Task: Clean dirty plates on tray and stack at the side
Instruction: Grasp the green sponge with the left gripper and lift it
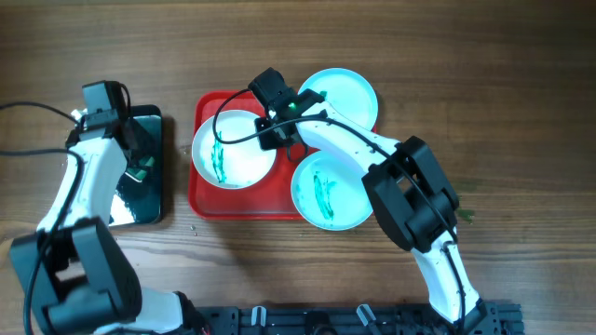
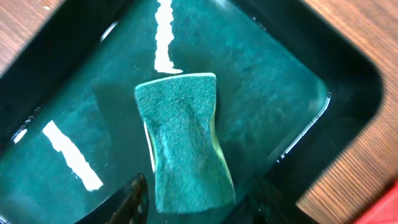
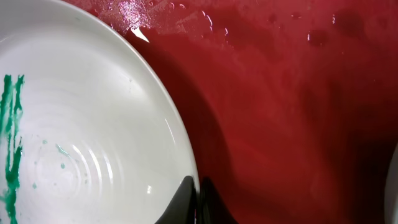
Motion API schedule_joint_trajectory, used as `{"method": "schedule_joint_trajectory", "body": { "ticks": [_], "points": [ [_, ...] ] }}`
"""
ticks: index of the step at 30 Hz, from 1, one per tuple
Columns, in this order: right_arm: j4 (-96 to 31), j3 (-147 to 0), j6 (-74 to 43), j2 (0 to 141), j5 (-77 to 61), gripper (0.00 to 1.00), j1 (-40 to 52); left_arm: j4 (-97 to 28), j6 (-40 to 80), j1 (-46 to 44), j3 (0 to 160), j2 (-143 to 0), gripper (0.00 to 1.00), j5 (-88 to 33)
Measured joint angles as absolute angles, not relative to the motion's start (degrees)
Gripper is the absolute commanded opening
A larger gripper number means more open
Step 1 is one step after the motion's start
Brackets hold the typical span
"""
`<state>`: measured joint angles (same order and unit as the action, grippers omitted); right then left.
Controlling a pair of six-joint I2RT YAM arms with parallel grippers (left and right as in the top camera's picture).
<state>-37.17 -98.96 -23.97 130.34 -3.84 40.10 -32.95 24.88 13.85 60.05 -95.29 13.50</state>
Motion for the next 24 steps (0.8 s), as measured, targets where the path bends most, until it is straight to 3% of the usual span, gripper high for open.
{"method": "schedule_joint_trajectory", "body": {
  "ticks": [5,8,17,20,24],
  "points": [
    [-37.10,-98.96,-23.88,130.34,-3.84,0.04,40.10,-31.51,25.93,13.91,60.03,-99.90,0.30,13.74],
    [-37.04,-98.96,-23.75,130.34,-3.84,0.04,40.10,-30.70,26.59,14.48,60.03,-100.09,0.38,13.89],
    [-36.51,-98.96,-23.73,130.34,-3.84,0.04,40.10,-22.85,26.89,17.26,60.03,-103.57,0.31,11.38],
    [-36.42,-98.96,-23.73,130.34,-3.81,0.04,40.10,-22.92,26.87,17.21,60.05,-104.05,0.23,10.68],
    [-36.18,-98.96,-23.70,130.34,-3.88,0.04,40.10,-28.08,26.87,17.15,60.23,-104.05,0.21,10.61]
  ]
}}
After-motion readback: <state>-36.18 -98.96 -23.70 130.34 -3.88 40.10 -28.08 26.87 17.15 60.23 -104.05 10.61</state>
